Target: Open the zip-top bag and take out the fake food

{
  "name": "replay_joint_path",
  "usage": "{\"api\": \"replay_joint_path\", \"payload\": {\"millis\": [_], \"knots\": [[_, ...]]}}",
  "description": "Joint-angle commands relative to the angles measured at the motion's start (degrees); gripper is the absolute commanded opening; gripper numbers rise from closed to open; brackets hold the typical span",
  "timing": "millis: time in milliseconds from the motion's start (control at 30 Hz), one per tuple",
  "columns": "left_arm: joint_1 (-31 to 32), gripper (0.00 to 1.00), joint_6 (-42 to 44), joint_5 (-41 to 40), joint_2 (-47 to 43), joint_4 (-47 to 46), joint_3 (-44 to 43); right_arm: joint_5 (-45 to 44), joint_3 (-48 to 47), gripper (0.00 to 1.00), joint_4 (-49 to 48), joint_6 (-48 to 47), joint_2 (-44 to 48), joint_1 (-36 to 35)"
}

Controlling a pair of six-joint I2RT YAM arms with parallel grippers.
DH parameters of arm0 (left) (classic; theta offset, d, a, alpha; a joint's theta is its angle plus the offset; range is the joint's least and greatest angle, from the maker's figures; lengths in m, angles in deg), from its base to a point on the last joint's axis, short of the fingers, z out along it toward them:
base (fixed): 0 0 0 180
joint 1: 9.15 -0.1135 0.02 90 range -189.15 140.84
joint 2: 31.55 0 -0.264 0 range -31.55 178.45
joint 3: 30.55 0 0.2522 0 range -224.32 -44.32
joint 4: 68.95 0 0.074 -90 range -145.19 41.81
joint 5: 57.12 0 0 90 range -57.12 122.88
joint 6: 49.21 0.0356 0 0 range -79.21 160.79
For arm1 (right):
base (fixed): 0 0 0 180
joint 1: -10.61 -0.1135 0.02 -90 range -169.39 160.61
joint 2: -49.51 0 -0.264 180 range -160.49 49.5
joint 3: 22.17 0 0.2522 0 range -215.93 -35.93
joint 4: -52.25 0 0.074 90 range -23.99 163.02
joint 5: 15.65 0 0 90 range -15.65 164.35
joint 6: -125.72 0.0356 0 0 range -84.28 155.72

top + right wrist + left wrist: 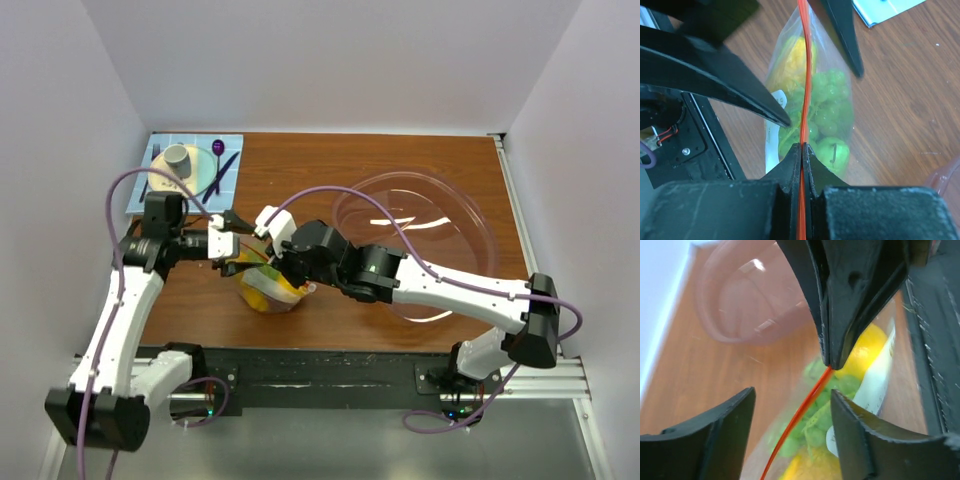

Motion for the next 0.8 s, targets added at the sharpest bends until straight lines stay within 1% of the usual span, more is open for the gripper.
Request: {"api": "replay_joint_path", "payload": {"millis": [0,33,67,100,167,200,267,300,333,367,400,433,467,500,567,600,633,700,733,767], "knots": [[3.43,0.60,22.50,-2.69,10.02,23.09,-7.46,0.94,-4.31,0.00,-0.79,-1.60,-0.24,0.10],[3.61,0.58,24.12,-4.18,11.80,27.91,-9.56,1.03,-4.66,0.00,-0.52,-1.68,-0.24,0.10],[3.70,0.55,25.27,-4.46,13.38,29.44,-10.62,1.12,-4.93,0.00,-0.52,-1.77,-0.59,0.10],[3.88,0.50,22.76,-4.89,15.66,29.37,-11.33,1.21,-5.10,0.00,-0.43,-1.69,-0.85,0.10],[4.05,0.44,21.77,-5.34,16.74,29.46,-12.57,1.38,-5.54,0.00,-0.26,-1.86,-1.20,0.10],[4.40,0.37,22.20,-5.25,16.65,29.46,-12.48,1.30,-5.72,0.00,-0.17,-1.86,-1.55,0.10],[5.11,0.27,22.82,-5.86,16.13,29.46,-12.30,0.59,-5.81,0.00,-0.34,-1.95,-1.82,0.10],[5.63,0.16,22.82,-6.13,15.78,29.37,-12.30,0.16,-5.72,0.00,-0.52,-2.04,-1.82,0.10],[5.81,0.11,22.65,-6.74,15.77,29.46,-12.48,-0.54,-5.46,0.00,-0.96,-2.30,-1.65,0.10],[5.81,0.02,22.30,-7.09,15.77,29.46,-12.65,-1.86,-5.37,0.00,-1.22,-2.47,-1.56,0.19],[5.81,0.00,21.42,-7.53,15.86,29.46,-12.83,-2.91,-5.28,0.01,-1.40,-3.00,-1.30,0.10],[5.81,0.00,20.98,-8.58,15.86,29.46,-13.27,-3.79,-5.02,0.05,-1.83,-3.00,-0.60,0.19],[5.81,0.00,20.54,-8.94,15.86,29.46,-13.53,-5.02,-4.76,0.12,-2.19,-3.00,0.02,0.80],[5.81,0.00,19.58,-9.29,15.77,29.46,-13.88,-5.12,-4.40,0.39,-2.63,-3.00,0.89,1.24],[5.73,0.00,18.78,-9.82,15.51,29.46,-14.68,-5.65,-2.04,0.71,-4.73,-2.22,4.40,2.82],[5.73,0.00,17.65,-9.82,15.25,29.37,-15.64,-6.43,-0.72,0.94,-5.61,-0.73,5.98,3.35],[5.64,0.00,17.11,-9.47,15.07,29.46,-16.17,-6.70,2.68,0.99,-7.62,0.15,9.31,3.79],[5.46,0.00,15.54,-8.95,14.63,29.37,-17.74,-7.49,6.83,0.99,-9.65,2.69,12.75,4.50],[5.29,0.00,15.09,-7.81,14.54,29.37,-18.10,-7.49,12.42,0.99,-13.40,3.23,15.20,4.50],[5.02,0.00,14.65,-7.28,14.54,29.37,-18.28,-6.97,15.87,0.99,-15.96,3.58,19.84,4.59]]}}
